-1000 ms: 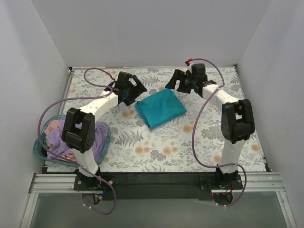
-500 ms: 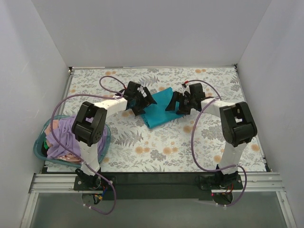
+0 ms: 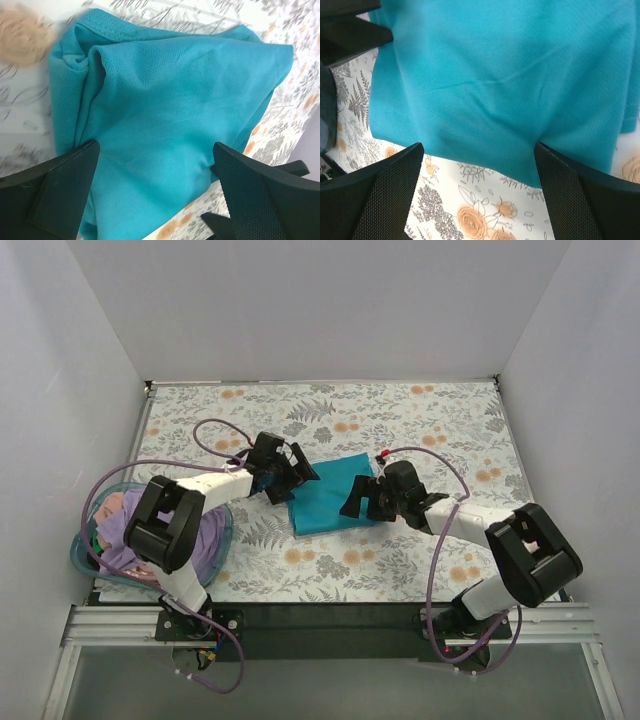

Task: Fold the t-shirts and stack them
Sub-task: Fold the tshirt, then neatly place the folded tshirt to the corner

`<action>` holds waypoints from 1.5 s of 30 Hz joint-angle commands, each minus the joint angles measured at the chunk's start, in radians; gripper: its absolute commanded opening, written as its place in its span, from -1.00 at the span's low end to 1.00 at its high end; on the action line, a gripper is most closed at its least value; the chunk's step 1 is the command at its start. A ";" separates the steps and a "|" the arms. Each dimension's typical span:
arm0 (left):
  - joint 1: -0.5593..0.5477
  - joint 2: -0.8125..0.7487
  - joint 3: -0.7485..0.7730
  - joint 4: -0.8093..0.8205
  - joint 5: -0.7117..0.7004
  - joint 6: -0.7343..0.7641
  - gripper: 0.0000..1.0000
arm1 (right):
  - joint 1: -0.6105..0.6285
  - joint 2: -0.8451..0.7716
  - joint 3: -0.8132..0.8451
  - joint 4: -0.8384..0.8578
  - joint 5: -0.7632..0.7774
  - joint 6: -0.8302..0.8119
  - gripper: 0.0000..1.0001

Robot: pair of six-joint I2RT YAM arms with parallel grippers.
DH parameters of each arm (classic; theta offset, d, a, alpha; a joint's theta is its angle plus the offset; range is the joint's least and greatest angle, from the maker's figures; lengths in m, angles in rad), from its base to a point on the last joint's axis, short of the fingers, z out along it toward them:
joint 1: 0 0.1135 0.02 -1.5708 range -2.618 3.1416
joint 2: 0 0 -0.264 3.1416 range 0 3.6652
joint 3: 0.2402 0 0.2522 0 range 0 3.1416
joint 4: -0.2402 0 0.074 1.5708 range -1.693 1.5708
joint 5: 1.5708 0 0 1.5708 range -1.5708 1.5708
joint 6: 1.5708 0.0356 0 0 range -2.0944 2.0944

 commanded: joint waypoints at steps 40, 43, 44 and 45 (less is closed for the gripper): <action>0.003 -0.580 -0.288 -0.284 -0.238 -0.004 0.96 | -0.138 0.365 0.484 -0.506 0.333 -0.288 -0.86; 0.003 -0.591 -0.287 -0.291 -0.249 -0.001 0.96 | -0.201 0.354 0.528 -0.549 0.400 -0.340 -0.97; 0.003 -0.594 -0.288 -0.296 -0.255 0.002 0.96 | -0.248 0.351 0.538 -0.560 0.438 -0.365 -0.97; 0.003 -0.601 -0.288 -0.297 -0.256 0.002 0.96 | -0.276 0.342 0.548 -0.580 0.449 -0.400 -0.97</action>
